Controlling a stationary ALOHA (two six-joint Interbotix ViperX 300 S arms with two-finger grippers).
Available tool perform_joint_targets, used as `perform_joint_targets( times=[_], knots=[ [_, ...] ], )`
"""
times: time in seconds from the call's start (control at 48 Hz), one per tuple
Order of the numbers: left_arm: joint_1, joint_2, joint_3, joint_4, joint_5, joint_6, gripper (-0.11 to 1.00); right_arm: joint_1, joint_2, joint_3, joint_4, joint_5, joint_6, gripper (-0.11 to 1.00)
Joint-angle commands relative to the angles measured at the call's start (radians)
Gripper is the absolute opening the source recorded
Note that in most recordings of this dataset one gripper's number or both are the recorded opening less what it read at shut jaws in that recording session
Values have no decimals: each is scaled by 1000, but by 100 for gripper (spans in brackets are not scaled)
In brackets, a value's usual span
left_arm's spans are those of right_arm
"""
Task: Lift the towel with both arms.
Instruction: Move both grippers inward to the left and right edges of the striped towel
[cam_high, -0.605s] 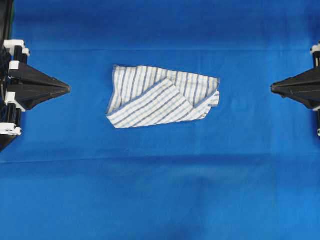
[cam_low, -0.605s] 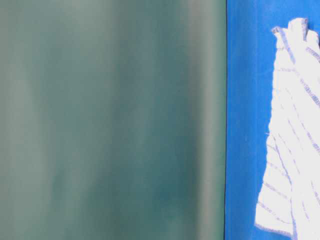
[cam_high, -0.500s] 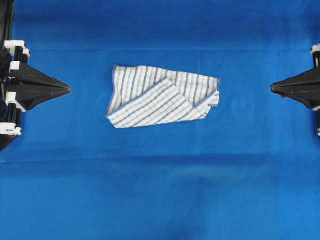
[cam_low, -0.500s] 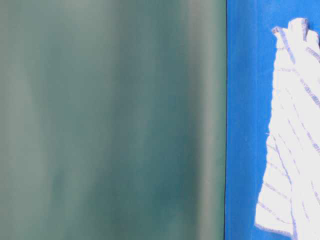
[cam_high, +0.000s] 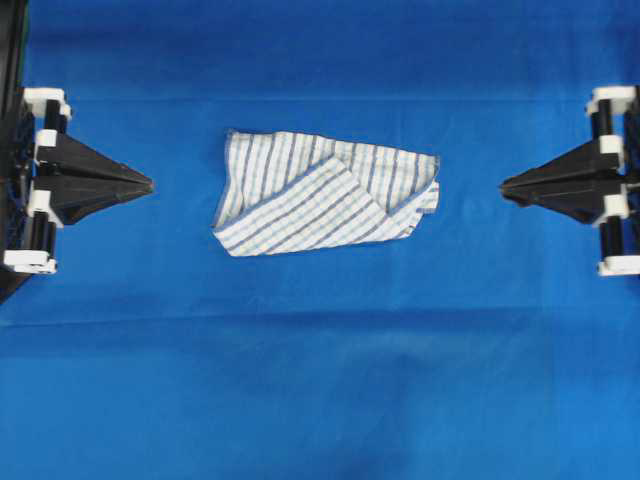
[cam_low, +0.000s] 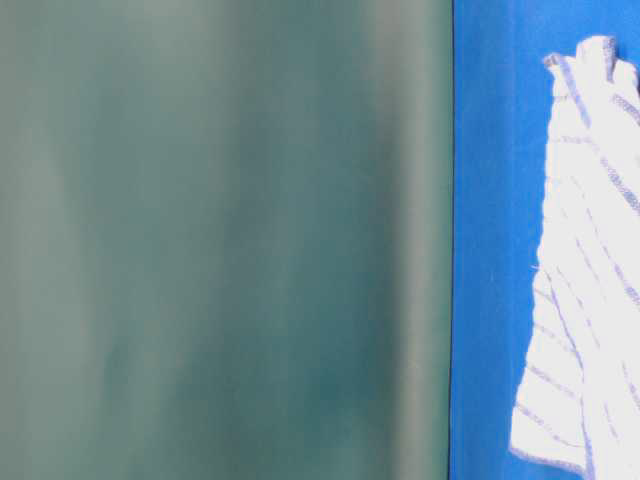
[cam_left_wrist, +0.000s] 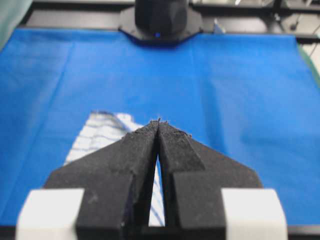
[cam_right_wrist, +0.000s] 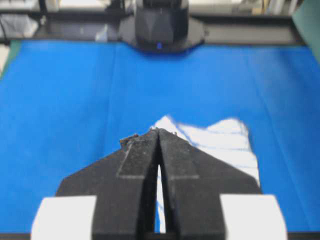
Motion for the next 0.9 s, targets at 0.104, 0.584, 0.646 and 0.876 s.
perform_joint_targets(
  times=[0.104, 0.584, 0.646, 0.876],
  knots=[
    [-3, 80, -5, -3, -14, 5, 5, -23, 104, -26, 0, -2, 8, 1],
    [-3, 385, -17, -3, -40, 5, 89, -34, 436, -83, 0, 6, 6, 63],
    [-3, 433, -20, -3, -54, 3, 89, -48, 480, -87, 2, 6, 9, 63],
    [0, 603, -43, -5, -80, 3, 90, -64, 624, -124, 5, 6, 9, 63]
  ],
)
